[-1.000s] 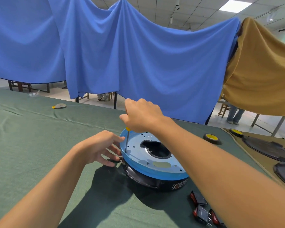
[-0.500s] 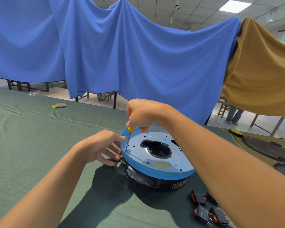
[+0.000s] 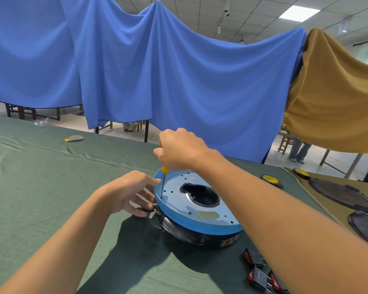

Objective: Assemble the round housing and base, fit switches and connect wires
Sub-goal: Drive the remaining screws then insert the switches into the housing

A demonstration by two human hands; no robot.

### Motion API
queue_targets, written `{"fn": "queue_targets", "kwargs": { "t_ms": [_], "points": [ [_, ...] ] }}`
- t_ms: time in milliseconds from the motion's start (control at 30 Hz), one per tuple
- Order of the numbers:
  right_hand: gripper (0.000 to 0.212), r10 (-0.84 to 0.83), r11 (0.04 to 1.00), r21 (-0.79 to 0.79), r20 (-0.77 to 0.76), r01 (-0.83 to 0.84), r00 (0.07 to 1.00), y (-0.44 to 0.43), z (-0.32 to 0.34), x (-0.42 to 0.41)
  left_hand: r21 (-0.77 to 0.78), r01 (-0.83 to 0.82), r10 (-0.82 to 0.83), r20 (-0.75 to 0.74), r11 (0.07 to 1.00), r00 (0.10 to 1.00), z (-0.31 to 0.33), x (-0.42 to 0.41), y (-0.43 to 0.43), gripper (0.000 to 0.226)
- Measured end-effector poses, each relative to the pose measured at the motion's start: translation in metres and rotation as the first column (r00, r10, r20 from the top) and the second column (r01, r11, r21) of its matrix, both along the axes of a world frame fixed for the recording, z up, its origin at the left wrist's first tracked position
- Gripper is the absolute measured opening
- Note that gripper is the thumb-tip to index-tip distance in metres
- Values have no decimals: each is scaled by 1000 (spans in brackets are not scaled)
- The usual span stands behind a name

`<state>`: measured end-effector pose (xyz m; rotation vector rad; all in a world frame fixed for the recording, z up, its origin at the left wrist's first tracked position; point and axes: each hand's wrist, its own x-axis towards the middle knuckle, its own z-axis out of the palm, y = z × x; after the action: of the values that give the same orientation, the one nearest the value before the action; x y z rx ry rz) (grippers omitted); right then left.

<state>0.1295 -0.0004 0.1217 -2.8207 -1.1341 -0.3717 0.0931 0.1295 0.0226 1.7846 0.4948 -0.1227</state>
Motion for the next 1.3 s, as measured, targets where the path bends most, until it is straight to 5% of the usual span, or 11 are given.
{"fn": "queue_targets", "kwargs": {
  "t_ms": [167,367,467,567,633,700,800,900,1133,1300],
  "points": [
    [28,-40,987,-158,-205,8,978,-7,17,1,13,3,-3,-3,1000,1000,3,-1,-3,31],
    [21,-10,999,37,-131,15,991,-15,2,1,52,9,-9,5,999,1000,4,-3,-9,29],
    [40,2,995,-97,-178,-19,984,-30,9,-8,87,20,-21,9,996,1000,5,-3,-11,23],
    [33,-19,982,-188,-190,-17,982,-49,11,-14,101,55,-55,-2,993,998,4,-3,-12,20],
    [31,-64,996,-73,-176,52,982,-66,10,-12,109,69,-68,-10,992,998,2,-3,-13,18],
    [34,-109,960,232,-217,159,970,-83,2,-6,104,81,-79,-19,991,997,1,-2,-17,18],
    [26,-2,625,659,-536,419,844,-93,-27,-4,123,90,-86,-39,988,996,0,-1,-22,23],
    [19,174,492,659,-715,569,677,-84,-55,-4,135,65,-60,-39,989,997,-1,0,-26,26],
    [24,161,551,666,-675,502,720,-57,-71,3,96,-17,20,-27,995,999,3,4,-27,22],
    [24,279,443,734,-659,515,699,-55,-69,3,-66,-110,106,-58,992,993,10,4,-29,18]
  ]
}}
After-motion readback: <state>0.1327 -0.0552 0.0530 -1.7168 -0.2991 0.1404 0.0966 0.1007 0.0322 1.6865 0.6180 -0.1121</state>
